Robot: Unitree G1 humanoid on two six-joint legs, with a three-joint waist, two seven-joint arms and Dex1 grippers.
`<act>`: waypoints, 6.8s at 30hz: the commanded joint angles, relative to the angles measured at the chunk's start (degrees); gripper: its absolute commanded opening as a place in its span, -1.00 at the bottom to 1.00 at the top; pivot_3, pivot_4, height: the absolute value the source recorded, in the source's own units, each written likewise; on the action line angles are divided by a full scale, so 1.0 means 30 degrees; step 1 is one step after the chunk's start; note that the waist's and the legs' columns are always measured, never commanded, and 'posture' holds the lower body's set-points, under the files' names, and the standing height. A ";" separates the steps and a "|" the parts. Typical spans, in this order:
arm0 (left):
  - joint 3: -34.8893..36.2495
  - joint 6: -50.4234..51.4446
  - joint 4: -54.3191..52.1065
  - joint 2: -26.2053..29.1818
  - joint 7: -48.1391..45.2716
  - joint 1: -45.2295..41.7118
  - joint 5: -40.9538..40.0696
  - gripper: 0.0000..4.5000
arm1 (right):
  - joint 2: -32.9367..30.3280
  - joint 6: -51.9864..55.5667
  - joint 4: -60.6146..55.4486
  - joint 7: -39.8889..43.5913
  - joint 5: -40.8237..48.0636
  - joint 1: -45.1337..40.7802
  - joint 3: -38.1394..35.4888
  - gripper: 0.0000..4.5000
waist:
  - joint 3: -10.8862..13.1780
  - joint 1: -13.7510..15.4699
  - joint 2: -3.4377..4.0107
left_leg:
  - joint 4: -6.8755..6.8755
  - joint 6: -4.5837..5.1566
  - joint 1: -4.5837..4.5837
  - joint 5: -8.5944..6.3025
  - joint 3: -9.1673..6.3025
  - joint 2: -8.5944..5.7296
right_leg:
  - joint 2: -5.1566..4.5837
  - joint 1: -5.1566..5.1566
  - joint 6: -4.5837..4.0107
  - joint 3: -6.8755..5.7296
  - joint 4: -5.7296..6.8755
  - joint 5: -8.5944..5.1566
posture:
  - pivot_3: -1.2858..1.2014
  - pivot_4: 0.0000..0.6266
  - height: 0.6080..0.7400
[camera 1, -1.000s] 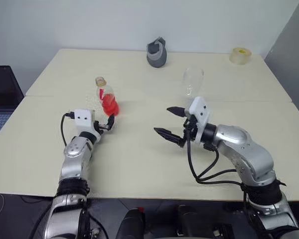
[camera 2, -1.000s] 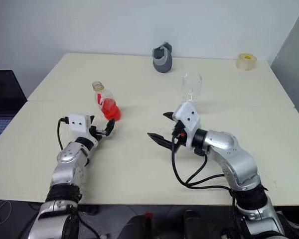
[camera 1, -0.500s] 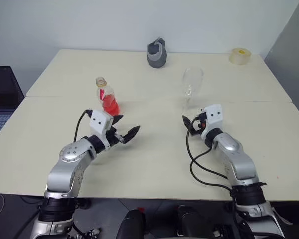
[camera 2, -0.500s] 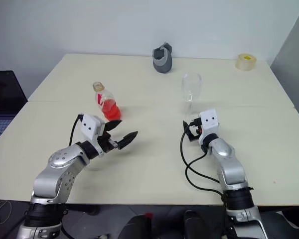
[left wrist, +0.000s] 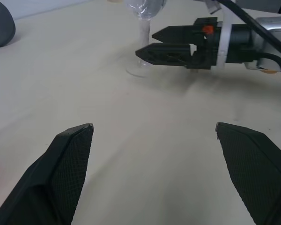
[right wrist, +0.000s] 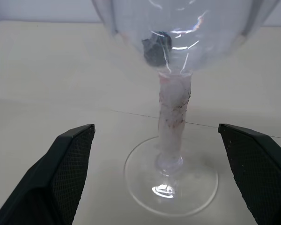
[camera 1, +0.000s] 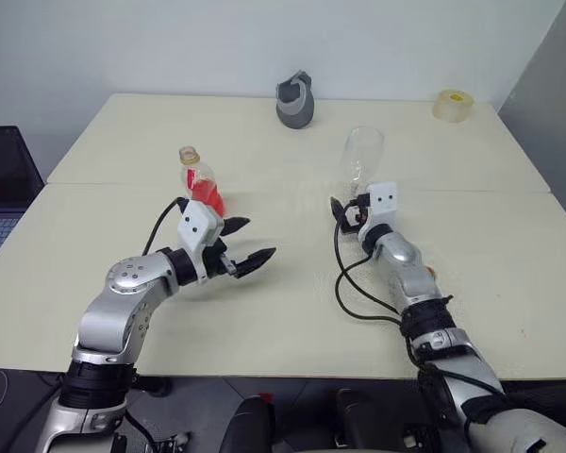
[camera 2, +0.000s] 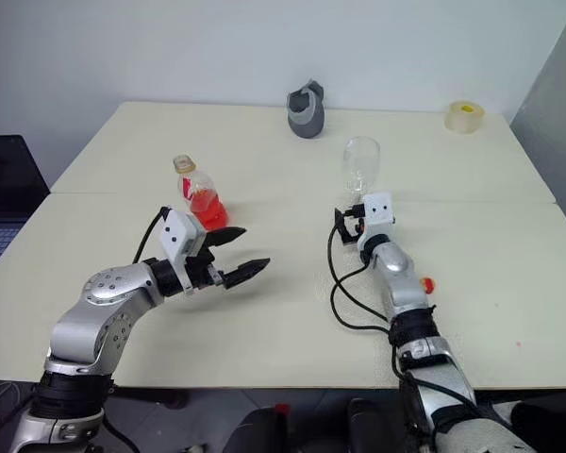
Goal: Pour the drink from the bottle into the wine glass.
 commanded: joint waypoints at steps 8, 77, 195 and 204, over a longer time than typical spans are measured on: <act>0.0087 -0.0441 0.0166 0.0166 -0.0269 -0.0456 0.0080 1.00 | 0.0226 -0.2613 0.4601 -0.0427 0.0160 -0.2741 -0.1284 0.58 | 0.0003 -0.0007 0.0006 | 0.0000 0.0000 -0.0002 0.0000 -0.0003 0.0003 | -0.0001 -0.0003 -0.0002 0.0017 0.0003 0.0001 | 0.03 -0.52 1.00; 0.5593 0.2841 -0.5179 0.4005 0.1178 0.2159 -0.3794 1.00 | 0.1991 -0.0451 -0.1643 0.9474 -0.0997 0.1063 0.4634 0.84 | 0.0044 -0.0348 0.0064 | -0.0009 -0.0001 -0.0011 -0.0001 -0.0107 0.0015 | 0.0000 -0.0017 -0.0011 -0.0010 0.0001 -0.0008 | 0.03 -0.52 1.00; 0.3450 -1.0543 1.9114 -0.2670 0.4458 -0.9326 0.3749 -0.64 | -0.8399 1.3140 -2.6182 1.0451 0.8794 0.6827 0.2829 1.00 | 0.0040 0.0121 0.0022 | 0.0031 0.0001 -0.0054 0.0000 -0.0183 -0.0022 | -0.0007 0.0014 -0.0013 -0.0102 -0.0011 -0.0016 | 0.03 -0.52 1.00; 0.3250 -0.9206 1.4317 -0.2408 0.5544 -0.7829 0.3914 -0.66 | -0.8375 1.3362 -2.6489 1.0146 0.9194 0.6953 0.2465 1.00 | 0.0041 0.0128 0.0021 | 0.0036 -0.0001 -0.0056 0.0001 -0.0192 -0.0019 | -0.0008 0.0014 -0.0013 -0.0100 -0.0009 -0.0015 | 0.03 -0.52 1.00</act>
